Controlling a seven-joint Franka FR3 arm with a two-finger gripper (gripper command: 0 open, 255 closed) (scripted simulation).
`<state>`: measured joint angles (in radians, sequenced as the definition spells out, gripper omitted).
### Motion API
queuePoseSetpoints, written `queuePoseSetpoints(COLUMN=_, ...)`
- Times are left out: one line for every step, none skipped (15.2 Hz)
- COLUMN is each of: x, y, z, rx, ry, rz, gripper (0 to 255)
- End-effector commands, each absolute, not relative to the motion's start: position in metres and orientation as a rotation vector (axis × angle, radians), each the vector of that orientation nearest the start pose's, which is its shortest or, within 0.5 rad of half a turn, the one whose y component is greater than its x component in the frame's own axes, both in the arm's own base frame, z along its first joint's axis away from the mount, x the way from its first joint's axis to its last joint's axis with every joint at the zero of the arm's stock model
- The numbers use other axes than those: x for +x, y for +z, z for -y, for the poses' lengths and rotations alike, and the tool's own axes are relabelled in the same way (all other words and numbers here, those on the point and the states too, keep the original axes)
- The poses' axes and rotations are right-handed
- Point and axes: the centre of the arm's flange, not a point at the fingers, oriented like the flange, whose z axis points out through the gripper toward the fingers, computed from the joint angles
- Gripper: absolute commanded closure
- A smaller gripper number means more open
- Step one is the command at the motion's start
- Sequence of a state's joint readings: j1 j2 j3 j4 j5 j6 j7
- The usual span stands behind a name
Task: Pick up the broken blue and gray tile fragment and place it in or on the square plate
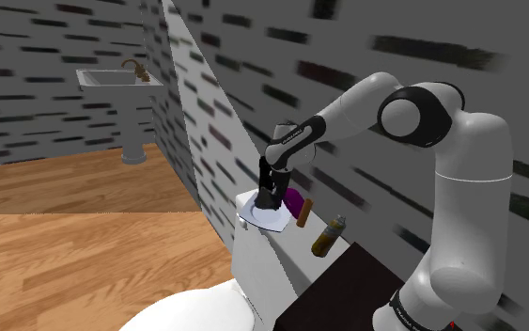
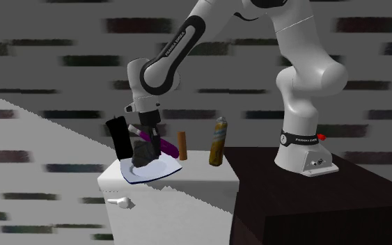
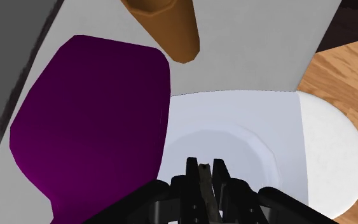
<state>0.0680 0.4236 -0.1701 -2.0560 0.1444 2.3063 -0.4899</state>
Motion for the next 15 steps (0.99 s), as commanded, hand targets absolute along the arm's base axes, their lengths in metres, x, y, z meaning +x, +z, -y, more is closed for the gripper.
queuePoseSetpoints(x=0.573, y=0.218, z=0.055, rx=-3.026, ry=0.228, rz=0.443, gripper=255)
queuePoseSetpoints(x=0.573, y=0.218, z=0.055, rx=-3.026, ry=0.228, rz=0.443, gripper=255)
queuePoseSetpoints(x=0.573, y=0.218, z=0.055, rx=-3.026, ry=0.228, rz=0.443, gripper=0)
queuePoseSetpoints(x=0.573, y=0.218, z=0.055, rx=-3.026, ry=0.228, rz=0.443, gripper=0)
queuePoseSetpoints(x=0.573, y=0.218, z=0.055, rx=-3.026, ry=0.228, rz=0.443, gripper=0)
queuePoseSetpoints(x=0.573, y=0.218, z=0.055, rx=-3.026, ry=0.228, rz=0.443, gripper=0)
queuePoseSetpoints(x=0.573, y=0.218, z=0.055, rx=-3.026, ry=0.228, rz=0.443, gripper=0)
queuePoseSetpoints(x=0.573, y=0.218, z=0.055, rx=-3.026, ry=0.228, rz=0.443, gripper=0)
queuePoseSetpoints(x=0.575, y=0.231, z=0.056, rx=-3.026, ry=0.228, rz=0.443, gripper=0)
queuePoseSetpoints(x=0.577, y=0.244, z=0.057, rx=-3.026, ry=0.228, rz=0.443, gripper=0)
queuePoseSetpoints(x=0.579, y=0.257, z=0.057, rx=-3.026, ry=0.228, rz=0.443, gripper=0)
queuePoseSetpoints(x=0.580, y=0.267, z=0.058, rx=-3.026, ry=0.228, rz=0.443, gripper=0)
queuePoseSetpoints(x=0.580, y=0.267, z=0.058, rx=-3.026, ry=0.228, rz=0.443, gripper=0)
queuePoseSetpoints(x=0.580, y=0.267, z=0.058, rx=-3.026, ry=0.228, rz=0.443, gripper=0)
queuePoseSetpoints(x=0.580, y=0.267, z=0.058, rx=-3.026, ry=0.228, rz=0.443, gripper=0)
